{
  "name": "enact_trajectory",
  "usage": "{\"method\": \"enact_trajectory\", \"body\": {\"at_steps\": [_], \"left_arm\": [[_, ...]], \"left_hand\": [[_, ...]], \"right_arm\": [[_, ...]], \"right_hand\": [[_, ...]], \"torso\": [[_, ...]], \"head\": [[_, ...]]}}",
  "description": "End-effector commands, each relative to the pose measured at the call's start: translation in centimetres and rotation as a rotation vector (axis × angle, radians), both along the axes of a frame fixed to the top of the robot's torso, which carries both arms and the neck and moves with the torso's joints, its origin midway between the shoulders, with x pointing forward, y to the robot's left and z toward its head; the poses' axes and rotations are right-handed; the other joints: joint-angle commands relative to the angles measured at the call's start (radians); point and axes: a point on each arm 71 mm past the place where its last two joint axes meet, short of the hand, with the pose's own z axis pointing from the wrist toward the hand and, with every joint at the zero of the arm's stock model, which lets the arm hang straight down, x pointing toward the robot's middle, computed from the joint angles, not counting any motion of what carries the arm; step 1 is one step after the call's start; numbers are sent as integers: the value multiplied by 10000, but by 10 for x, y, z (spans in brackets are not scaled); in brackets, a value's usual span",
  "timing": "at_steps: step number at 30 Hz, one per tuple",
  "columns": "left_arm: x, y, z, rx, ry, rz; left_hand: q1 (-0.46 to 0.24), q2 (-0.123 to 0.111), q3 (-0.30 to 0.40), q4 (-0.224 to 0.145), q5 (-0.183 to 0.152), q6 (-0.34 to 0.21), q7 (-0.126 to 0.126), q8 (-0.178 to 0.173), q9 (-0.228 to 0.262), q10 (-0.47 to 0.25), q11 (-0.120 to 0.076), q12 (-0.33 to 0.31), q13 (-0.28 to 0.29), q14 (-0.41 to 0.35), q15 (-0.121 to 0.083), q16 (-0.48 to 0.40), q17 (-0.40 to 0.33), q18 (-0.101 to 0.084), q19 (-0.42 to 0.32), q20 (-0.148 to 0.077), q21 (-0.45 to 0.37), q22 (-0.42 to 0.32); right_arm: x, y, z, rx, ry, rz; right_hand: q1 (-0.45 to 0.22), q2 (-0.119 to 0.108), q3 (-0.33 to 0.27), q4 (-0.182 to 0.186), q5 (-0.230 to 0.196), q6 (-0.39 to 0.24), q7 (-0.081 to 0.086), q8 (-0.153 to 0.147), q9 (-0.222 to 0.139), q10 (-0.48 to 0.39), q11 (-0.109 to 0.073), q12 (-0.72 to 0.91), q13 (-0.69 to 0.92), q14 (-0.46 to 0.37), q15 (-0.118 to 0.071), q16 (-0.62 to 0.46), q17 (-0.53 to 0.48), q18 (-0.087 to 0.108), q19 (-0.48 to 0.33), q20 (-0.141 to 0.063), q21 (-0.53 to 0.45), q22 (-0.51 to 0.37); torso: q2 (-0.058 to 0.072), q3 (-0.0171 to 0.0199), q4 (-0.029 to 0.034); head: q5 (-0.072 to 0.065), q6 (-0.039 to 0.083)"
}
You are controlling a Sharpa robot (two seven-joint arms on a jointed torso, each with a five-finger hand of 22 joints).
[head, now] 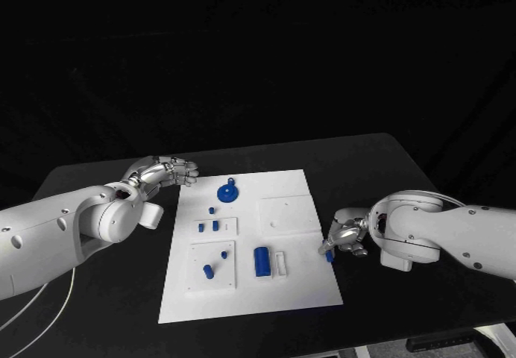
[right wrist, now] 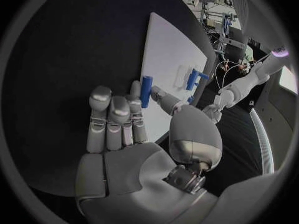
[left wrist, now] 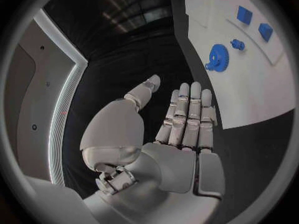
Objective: Assemble the parts on the task board
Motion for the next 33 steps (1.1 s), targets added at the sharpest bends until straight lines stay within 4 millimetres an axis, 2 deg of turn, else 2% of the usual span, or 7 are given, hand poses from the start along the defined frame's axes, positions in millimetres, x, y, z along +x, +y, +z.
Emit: {"method": "enact_trajectory", "body": {"at_steps": [1, 9, 14, 16, 19, 24, 33], "left_arm": [[-1, -2, 1, -58, -22, -175], [-1, -2, 1, -47, -16, -155], [0, -2, 0, -44, -16, -154], [0, -2, 0, -50, -14, -173], [0, -4, 0, -68, -16, -223], [1, -5, 0, -59, -14, -217], [1, -5, 0, -63, -15, -226]], "left_hand": [[-78, -7, -6, 50, -68, -71, 5, 67, -10, -70, -1, 10, -10, 3, 67, -55, 11, 160, 2, 30, -67, 13], [-79, -6, -2, 55, -65, -74, 5, 66, -11, -73, -1, 9, -11, 4, 66, -61, 19, 162, 1, 29, -71, 17], [-77, -4, 2, 56, -63, -75, 4, 67, -12, -74, -2, 9, -12, 4, 65, -64, 23, 163, 1, 28, -73, 19], [-76, -4, 3, 56, -63, -76, 4, 67, -12, -75, -1, 8, -12, 4, 65, -66, 25, 164, 1, 28, -74, 20], [-78, -3, 4, 60, -63, -76, 4, 67, -12, -75, -1, 8, -12, 4, 65, -68, 28, 164, 1, 28, -76, 22], [-97, 12, 6, 82, -64, -74, 4, 71, -13, -76, 0, 9, -13, 7, 65, -77, 41, 163, 3, 30, -82, 29], [-110, 14, 5, 96, -64, -75, 4, 72, -14, -78, 1, 9, -14, 8, 66, -85, 53, 163, 4, 30, -88, 36]], "right_arm": [[-4, -2, -9, -322, 190, 125], [-6, -3, -8, -211, 197, 239], [-9, -9, -6, -387, 110, 358], [-8, -11, -3, -411, 28, 345], [0, -17, 8, -466, -231, 251], [11, -26, 23, -249, -246, -110], [8, -12, 32, 140, -239, 210]], "right_hand": [[41, -18, 145, -52, -19, -46, 140, -150, -284, 33, 28, 61, -8, 51, -14, -9, -10, 302, 33, 32, 61, 18], [344, 345, 662, -669, 179, -40, 154, -151, -279, 35, 44, 82, -25, 69, 14, -25, -19, 302, 21, 71, 102, 56], [341, 526, 763, -849, 368, -20, 156, -140, -274, 49, 45, 86, -42, 83, 26, -22, -18, 302, 37, 108, 130, 72], [300, 561, 778, -876, 468, -12, 155, -137, -273, 55, 46, 85, -49, 85, 31, -23, -19, 302, 39, 122, 136, 75], [69, 475, 762, -667, 83, 14, 153, -134, -281, 75, 45, 83, -67, 96, 39, -27, -25, 302, 53, 150, 135, 68], [47, 469, 771, -638, 65, 26, 149, -130, -282, 82, 42, 84, -69, 99, 38, -26, -25, 302, 58, 149, 138, 67], [24, 502, 772, -612, 73, 37, 146, -127, -283, 91, 38, 87, -72, 104, 35, -21, -23, 302, 68, 147, 144, 69]], "torso": [[-2, 0, -9], [-2, 11, -10], [-9, 14, -17], [-10, 9, -24], [-8, 3, -15], [0, 2, 3], [3, -1, 2]], "head": [[-2, 0], [24, -7], [33, 4], [40, 5], [17, 26], [63, 70], [105, 86]]}}
